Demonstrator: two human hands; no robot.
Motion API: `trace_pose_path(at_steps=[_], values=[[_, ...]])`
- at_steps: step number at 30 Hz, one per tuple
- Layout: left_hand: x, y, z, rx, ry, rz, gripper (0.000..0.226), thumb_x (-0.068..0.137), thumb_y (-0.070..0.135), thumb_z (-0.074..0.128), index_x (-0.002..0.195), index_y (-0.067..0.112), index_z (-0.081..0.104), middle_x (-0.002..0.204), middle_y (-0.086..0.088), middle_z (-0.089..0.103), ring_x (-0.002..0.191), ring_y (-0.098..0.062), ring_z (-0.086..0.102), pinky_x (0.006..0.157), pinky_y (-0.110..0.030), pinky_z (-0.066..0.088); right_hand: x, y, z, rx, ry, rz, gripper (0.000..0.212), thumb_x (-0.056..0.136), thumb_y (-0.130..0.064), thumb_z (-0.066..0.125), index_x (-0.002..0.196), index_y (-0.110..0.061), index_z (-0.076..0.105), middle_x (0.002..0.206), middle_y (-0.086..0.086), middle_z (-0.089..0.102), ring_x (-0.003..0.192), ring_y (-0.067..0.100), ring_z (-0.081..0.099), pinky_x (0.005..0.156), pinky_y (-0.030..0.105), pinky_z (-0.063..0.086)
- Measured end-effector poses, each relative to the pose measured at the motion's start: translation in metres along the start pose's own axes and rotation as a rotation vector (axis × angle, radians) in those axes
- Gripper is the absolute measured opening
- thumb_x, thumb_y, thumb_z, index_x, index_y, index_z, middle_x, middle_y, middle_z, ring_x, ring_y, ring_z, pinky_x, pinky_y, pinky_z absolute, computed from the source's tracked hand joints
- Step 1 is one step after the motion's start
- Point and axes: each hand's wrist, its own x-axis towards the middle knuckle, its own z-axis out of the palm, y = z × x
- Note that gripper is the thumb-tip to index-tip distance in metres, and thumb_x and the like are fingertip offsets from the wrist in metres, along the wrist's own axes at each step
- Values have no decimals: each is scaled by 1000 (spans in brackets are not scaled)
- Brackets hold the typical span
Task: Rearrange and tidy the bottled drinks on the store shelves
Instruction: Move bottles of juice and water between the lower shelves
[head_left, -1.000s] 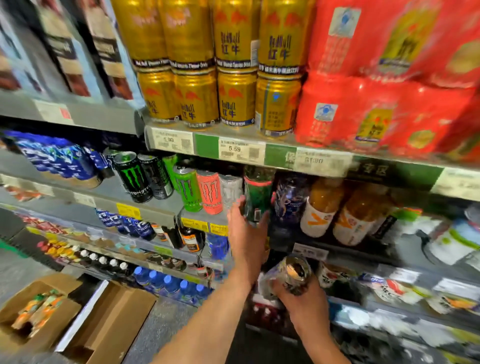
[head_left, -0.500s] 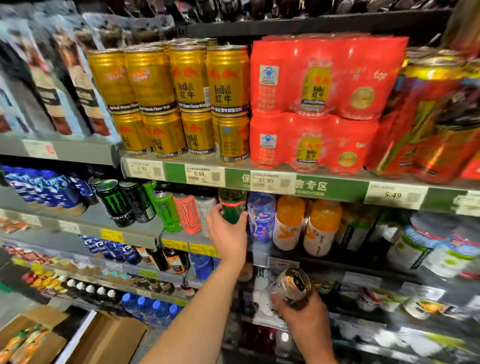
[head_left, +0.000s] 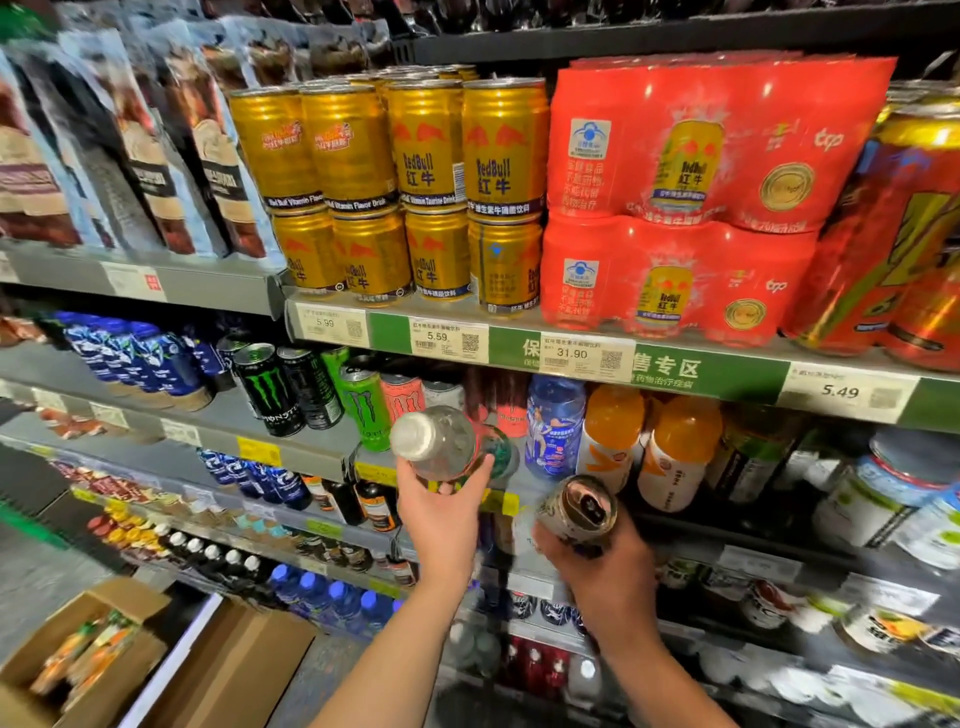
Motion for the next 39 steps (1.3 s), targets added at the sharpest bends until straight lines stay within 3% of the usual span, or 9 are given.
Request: trace_pose_path(at_steps=[3,6,10,12,17,21,28,33,39], values=[[0,9,-32,-18,29,-41,95,72,7,88,150,18,35,144,-3,52,121,-4,58,105,-17,41,11,-21,16,-39,55,-134,49,67,-53,86,105,-32,64,102,-7,70,95,12,68,84,39,55],[6,14,-62,13,32,-63,105,74,14,87,158,16,24,156,0,37,141,-17,40,101,-8,28,25,-35,36,-96,102,-184,56,66,-55,82,107,-22,62,106,-1,64,100,20,64,86,45,53],[24,16,-93,41,7,-88,96,72,18,89,152,23,35,141,10,49,130,-11,49,111,-25,36,50,-43,69,-177,105,-145,54,67,-63,77,108,-36,53,106,0,65,101,21,64,86,46,54],[34,15,-105,42,-36,-86,74,71,10,89,128,39,52,122,14,65,112,-5,63,101,-27,48,62,-47,84,-252,144,-99,53,64,-62,77,102,-35,53,101,-2,65,97,21,64,85,44,53],[58,8,-129,202,-119,16,57,64,14,93,110,19,60,101,1,68,94,-18,64,73,-6,45,74,-57,116,-398,230,-103,32,71,-29,83,92,-12,66,91,10,67,91,32,63,81,41,51],[73,4,-143,192,-206,20,84,60,33,93,131,12,55,119,-4,65,110,-22,61,99,-36,49,70,-73,133,-467,235,-95,25,76,-17,81,81,-21,57,79,-4,55,84,26,53,72,38,42],[96,7,-161,112,-308,10,64,66,18,92,118,24,56,107,16,63,92,19,57,77,2,38,83,-66,154,-533,312,50,52,70,-35,86,99,-8,53,90,11,65,85,31,61,72,42,52],[107,-3,-168,107,-351,1,61,66,15,92,117,21,60,106,13,67,92,14,62,77,1,42,81,-63,158,-555,331,60,50,73,-33,87,98,-10,50,94,12,63,92,31,59,73,34,43],[101,-19,-162,111,-375,-63,60,64,22,94,111,31,59,107,9,71,95,-1,67,80,-16,51,45,-55,158,-488,289,99,63,82,-31,80,131,-2,52,117,10,65,107,25,61,81,24,40]])
